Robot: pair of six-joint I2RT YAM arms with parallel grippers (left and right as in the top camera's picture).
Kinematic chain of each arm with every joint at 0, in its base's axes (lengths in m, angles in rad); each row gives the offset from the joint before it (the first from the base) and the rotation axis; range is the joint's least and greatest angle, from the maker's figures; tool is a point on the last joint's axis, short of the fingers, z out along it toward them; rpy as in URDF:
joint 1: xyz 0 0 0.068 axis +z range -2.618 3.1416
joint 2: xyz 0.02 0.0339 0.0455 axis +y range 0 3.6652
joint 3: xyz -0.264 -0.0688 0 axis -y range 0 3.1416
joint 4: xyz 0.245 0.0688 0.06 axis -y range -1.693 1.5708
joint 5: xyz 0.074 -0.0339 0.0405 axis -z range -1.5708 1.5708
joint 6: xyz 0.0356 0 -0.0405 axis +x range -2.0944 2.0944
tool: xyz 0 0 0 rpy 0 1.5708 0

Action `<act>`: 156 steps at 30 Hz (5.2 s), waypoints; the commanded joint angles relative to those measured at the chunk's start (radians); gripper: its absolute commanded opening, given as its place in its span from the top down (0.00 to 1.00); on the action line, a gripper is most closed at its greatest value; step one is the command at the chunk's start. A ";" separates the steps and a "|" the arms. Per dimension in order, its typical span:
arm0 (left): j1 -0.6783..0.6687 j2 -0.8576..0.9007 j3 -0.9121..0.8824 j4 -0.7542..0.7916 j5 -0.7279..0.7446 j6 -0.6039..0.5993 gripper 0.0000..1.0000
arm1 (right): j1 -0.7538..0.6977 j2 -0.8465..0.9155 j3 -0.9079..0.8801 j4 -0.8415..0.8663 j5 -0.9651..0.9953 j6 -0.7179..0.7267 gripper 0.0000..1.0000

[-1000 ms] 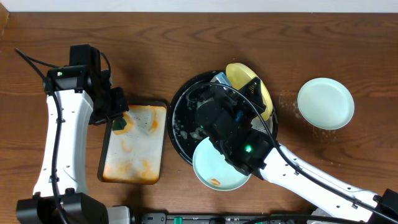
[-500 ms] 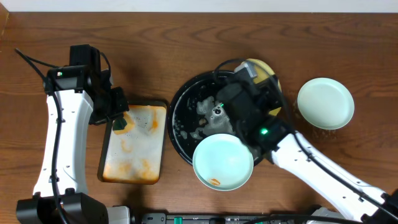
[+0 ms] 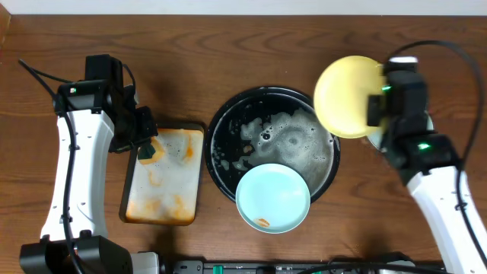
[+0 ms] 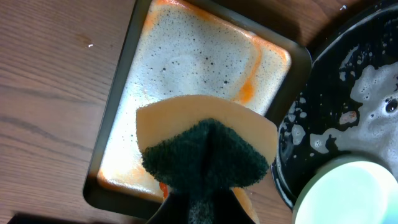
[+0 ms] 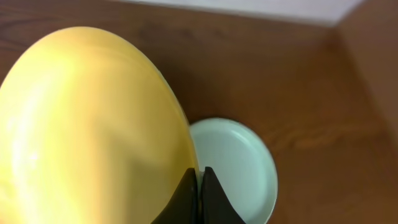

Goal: Clean dirty plates on tray and stack at the side
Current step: 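Lift the yellow plate out and carry it right of the basin, then set the yellow plate onto the pale green plate and release, then reach the right gripper to the pale blue-green plate's rim, then grip the blue-green plate rim and slide it into the basin center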

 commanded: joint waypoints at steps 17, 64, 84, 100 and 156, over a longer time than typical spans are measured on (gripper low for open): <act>0.003 -0.008 -0.001 -0.003 -0.002 0.009 0.92 | -0.545 0.350 0.017 0.016 -0.265 0.259 0.99; 0.003 -0.008 -0.001 -0.007 -0.002 0.009 0.92 | 0.400 0.419 -0.036 -0.489 -0.499 0.216 0.58; 0.003 -0.008 -0.001 -0.008 -0.001 0.009 0.92 | 0.335 0.470 -0.037 -0.299 -0.442 0.244 0.99; 0.003 -0.008 -0.001 -0.019 -0.001 0.009 0.92 | 0.251 0.470 -0.037 -0.263 -0.692 0.038 0.58; 0.003 -0.008 -0.001 0.001 -0.002 0.009 0.91 | 0.259 0.432 -0.053 -0.198 -0.430 0.185 0.59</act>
